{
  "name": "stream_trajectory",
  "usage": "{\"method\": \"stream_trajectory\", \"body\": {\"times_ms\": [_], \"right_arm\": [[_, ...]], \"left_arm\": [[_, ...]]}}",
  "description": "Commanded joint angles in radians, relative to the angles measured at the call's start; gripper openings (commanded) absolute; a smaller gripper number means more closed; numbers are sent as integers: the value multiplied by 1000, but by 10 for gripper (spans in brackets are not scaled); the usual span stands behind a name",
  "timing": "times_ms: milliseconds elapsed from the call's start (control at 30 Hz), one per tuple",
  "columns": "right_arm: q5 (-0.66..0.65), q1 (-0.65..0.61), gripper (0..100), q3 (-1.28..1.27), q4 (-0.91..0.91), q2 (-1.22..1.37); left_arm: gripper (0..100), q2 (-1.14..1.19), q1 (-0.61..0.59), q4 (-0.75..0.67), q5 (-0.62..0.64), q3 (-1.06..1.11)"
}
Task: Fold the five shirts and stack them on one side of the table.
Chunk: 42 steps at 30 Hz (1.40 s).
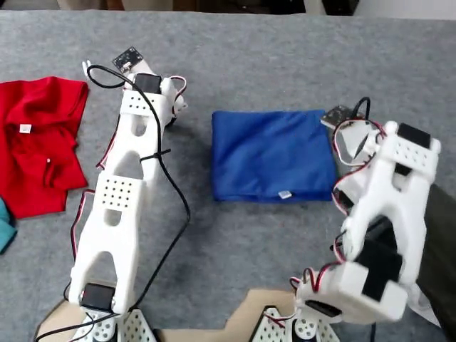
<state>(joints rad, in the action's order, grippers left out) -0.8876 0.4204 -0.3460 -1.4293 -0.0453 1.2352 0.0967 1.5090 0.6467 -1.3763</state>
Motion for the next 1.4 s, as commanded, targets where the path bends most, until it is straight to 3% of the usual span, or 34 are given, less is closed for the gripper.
{"method": "stream_trajectory", "body": {"times_ms": [0,133,267,467,900,1000,1367], "right_arm": [[-2,7,8,-5,23,-117],[87,-54,9,48,37,-137],[204,-162,9,114,35,-137],[288,-295,6,114,66,-68],[328,-257,5,28,339,272],[301,-234,5,27,351,294],[201,-193,5,24,404,302]], "left_arm": [[24,-16,15,-8,0,-51],[23,-36,78,49,-44,-89],[24,-90,176,193,-49,-292],[71,-105,278,144,-38,-272],[58,85,304,-75,8,-241],[25,185,267,-199,106,-232],[20,196,157,-103,121,-299]]}}
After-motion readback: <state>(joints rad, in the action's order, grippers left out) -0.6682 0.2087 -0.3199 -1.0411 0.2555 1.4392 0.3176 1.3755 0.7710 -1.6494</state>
